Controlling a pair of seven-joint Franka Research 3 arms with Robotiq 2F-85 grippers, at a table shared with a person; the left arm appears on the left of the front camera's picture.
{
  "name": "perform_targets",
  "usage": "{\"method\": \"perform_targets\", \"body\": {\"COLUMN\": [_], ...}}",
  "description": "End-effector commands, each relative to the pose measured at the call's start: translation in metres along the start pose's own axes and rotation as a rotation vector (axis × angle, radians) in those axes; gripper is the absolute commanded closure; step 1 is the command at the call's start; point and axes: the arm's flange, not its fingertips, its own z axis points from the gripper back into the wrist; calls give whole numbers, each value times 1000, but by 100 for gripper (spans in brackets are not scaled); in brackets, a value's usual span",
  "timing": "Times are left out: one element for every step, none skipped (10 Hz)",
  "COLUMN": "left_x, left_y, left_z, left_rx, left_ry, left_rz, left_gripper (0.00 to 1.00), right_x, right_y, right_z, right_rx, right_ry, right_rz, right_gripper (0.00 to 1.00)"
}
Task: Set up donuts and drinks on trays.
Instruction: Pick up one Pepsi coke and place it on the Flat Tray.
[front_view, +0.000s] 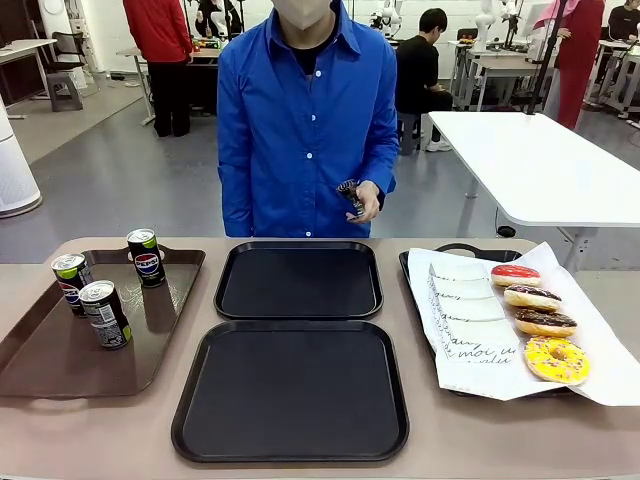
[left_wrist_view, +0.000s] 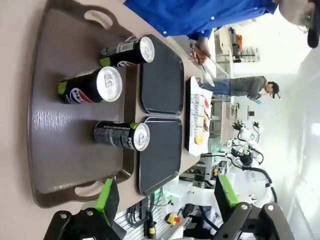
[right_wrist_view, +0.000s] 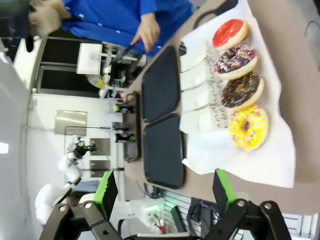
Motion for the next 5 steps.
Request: {"method": "perform_targets", "body": {"left_x": [7, 3, 2, -1, -1], "left_y": [9, 14, 14, 15, 15], "left_z": [14, 19, 19, 14, 14], "left_rx": [-43, -42, -24, -22, -22], "left_ry": [-11, -11, -25, -5, -5], "left_rz": [36, 48, 37, 49, 49], "left_gripper": [0, 0, 0, 0, 0], "right_x": [-16, -19, -18, -16, -16], "right_y": [-6, -8, -8, -4, -4], "right_z": [9, 16, 15, 15, 15], "right_rx": [96, 118, 77, 76, 76], "right_ry": [4, 9, 18, -6, -6], "right_rz": [25, 28, 22, 7, 7], "right_gripper": [0, 0, 0, 0, 0]}}
